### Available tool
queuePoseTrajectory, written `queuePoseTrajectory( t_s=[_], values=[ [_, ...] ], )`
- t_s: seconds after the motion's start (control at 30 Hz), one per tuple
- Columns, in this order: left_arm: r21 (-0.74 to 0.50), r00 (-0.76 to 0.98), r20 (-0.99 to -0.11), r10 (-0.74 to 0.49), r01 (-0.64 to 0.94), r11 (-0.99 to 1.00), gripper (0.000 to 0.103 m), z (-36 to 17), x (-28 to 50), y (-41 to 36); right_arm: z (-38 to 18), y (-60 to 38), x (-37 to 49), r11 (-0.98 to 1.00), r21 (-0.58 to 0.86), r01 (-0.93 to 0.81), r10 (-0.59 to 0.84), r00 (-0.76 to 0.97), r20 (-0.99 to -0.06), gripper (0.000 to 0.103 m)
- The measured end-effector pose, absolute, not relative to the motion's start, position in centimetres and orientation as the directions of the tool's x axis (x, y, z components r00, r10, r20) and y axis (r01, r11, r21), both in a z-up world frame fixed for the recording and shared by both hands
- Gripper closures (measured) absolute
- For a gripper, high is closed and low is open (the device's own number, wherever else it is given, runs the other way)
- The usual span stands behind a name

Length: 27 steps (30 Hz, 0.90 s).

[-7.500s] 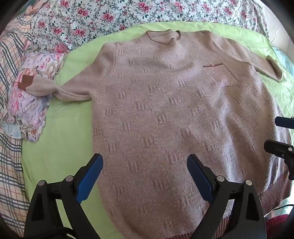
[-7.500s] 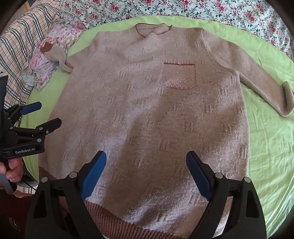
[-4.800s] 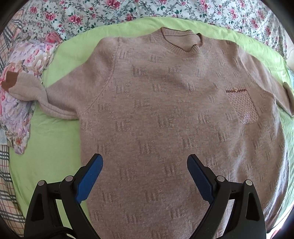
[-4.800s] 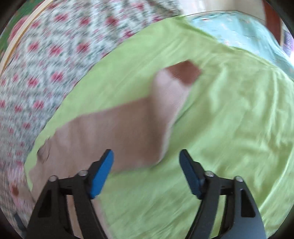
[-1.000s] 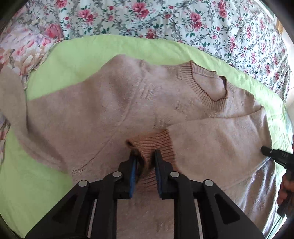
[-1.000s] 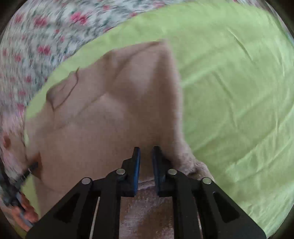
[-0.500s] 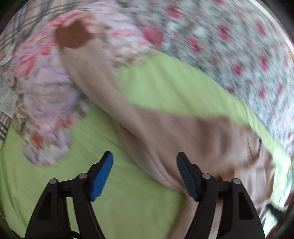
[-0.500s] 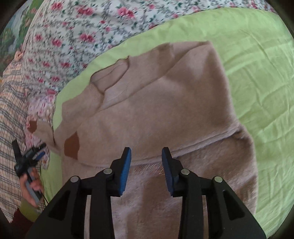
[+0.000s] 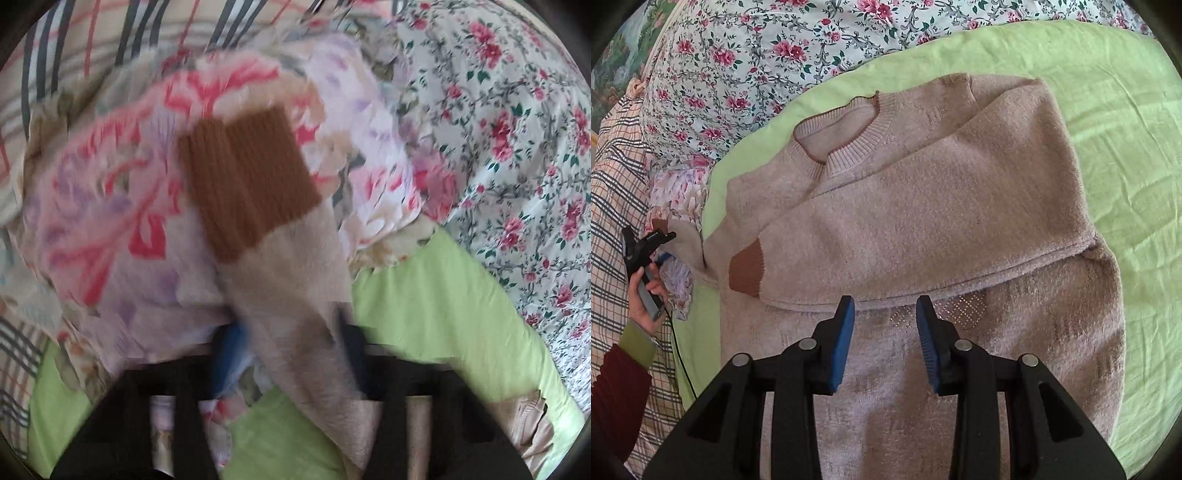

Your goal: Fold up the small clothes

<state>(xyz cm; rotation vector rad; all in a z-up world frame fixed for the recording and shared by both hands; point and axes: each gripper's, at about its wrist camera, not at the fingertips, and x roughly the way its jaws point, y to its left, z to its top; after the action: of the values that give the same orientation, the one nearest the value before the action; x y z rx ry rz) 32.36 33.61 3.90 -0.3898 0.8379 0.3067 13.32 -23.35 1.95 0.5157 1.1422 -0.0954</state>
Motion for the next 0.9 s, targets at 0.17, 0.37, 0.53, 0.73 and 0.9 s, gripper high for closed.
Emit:
queuePoseTrajectory(
  t_s=[0.17, 0.37, 0.53, 0.73, 0.9],
  values=[
    [-0.186, 0.701, -0.706, 0.104, -0.324, 0.928, 0.093, 6.4, 29.9, 30.1, 1.6, -23.4, 12.9, 0.877, 0.349, 0.331, 0.192, 0.426, -0.884, 0.067],
    [-0.195, 0.759, -0.651, -0.029, -0.130, 0.972, 0.094, 9.0, 26.1, 21.6, 1.6, -23.6, 12.6, 0.862, 0.377, 0.338, 0.205, 0.447, -0.871, 0.067],
    [-0.210, 0.745, -0.642, -0.184, 0.059, 0.976, 0.094, 9.1, 23.5, 12.4, 2.1, -24.5, 11.5, 0.851, 0.390, 0.352, 0.200, 0.469, -0.860, 0.067],
    [-0.202, 0.645, -0.673, -0.362, 0.310, 0.929, 0.095, 6.9, 20.6, -0.7, 2.9, -27.2, 9.1, 0.822, 0.398, 0.407, 0.157, 0.510, -0.846, 0.067],
    [-0.122, 0.569, -0.714, -0.407, 0.472, 0.873, 0.094, 3.6, 19.0, -10.0, 3.2, -29.6, 6.7, 0.780, 0.407, 0.476, 0.114, 0.531, -0.840, 0.067]
  ],
)
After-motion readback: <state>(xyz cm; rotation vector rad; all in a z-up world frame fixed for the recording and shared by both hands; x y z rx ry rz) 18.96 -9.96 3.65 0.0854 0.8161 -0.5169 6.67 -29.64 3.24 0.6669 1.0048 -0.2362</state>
